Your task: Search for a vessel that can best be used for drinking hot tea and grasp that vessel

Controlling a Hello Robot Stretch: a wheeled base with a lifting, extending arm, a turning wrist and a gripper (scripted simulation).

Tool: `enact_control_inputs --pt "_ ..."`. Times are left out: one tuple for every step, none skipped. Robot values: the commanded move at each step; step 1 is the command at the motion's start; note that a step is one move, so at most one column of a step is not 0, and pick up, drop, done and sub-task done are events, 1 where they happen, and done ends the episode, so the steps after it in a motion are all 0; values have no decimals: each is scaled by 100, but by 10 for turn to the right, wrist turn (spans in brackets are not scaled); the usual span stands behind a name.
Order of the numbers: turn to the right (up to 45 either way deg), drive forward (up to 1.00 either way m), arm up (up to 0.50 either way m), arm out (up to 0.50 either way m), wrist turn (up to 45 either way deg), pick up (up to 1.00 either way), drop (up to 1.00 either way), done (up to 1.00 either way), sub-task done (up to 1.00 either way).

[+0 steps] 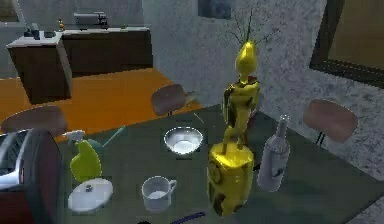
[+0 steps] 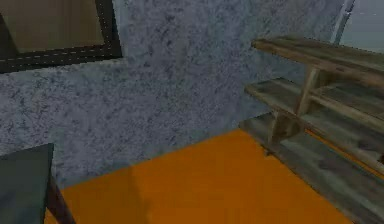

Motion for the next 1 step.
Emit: enact_control_inputs --pt "-450 0 0 0 0 0 0 0 0"
